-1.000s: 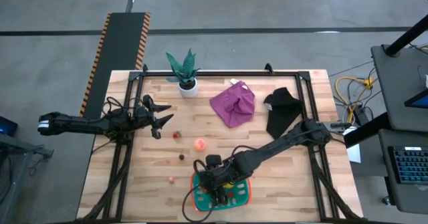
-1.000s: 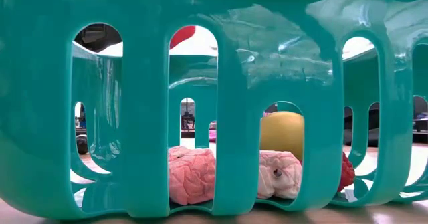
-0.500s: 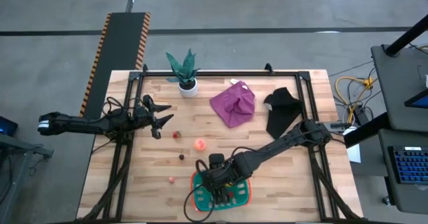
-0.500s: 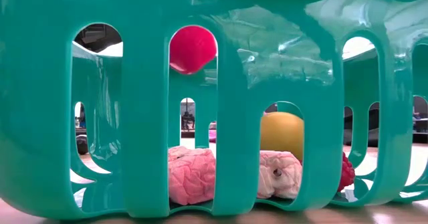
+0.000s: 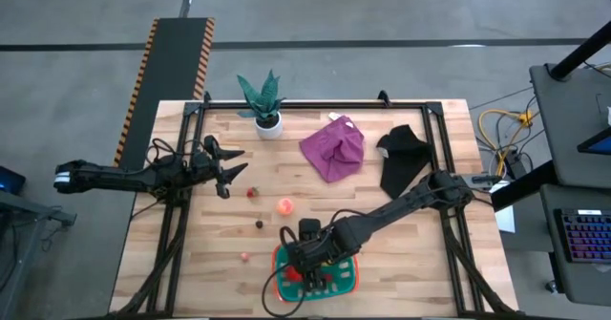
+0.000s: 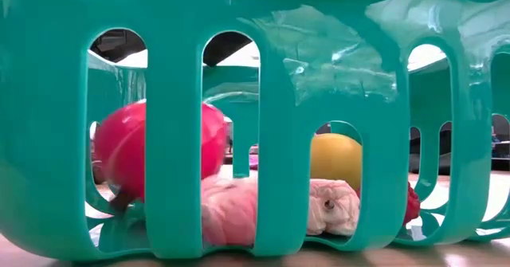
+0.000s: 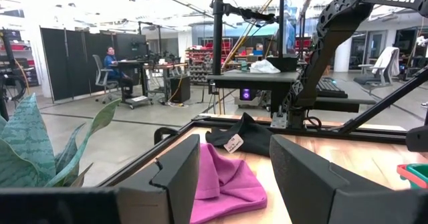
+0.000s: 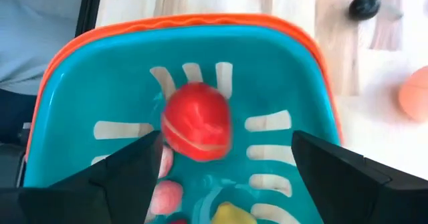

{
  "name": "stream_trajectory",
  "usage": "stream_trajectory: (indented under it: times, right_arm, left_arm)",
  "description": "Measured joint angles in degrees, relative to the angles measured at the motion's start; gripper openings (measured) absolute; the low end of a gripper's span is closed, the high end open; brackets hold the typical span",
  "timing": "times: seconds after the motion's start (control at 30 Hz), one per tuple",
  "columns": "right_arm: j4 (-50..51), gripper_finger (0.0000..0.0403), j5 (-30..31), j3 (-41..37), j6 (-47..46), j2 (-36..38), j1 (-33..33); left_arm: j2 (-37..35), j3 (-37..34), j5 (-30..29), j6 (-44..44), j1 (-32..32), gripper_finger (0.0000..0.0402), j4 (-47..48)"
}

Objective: Pick and placing Produce into tupperware
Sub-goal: Put the red strawberry into the green basket

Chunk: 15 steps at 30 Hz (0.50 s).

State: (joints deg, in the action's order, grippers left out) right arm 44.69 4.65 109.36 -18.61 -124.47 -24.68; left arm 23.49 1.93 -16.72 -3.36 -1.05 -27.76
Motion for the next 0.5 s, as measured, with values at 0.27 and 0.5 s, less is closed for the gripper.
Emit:
stream_trajectory:
  times: [0.27,0.5]
  right_arm:
    - [-0.5,0.0294,11.7,0.0,7.6,6.5,0.3]
    - [-1.4,0.0229,15.1,-2.9,17.9,19.3,-0.2]
  left_arm:
    - [0.0,0.0,0.0,0.1,0.0,0.0169,-0.1]
    - [0.0,0.0,0.1,0.1,0.0,0.0169,-0.2]
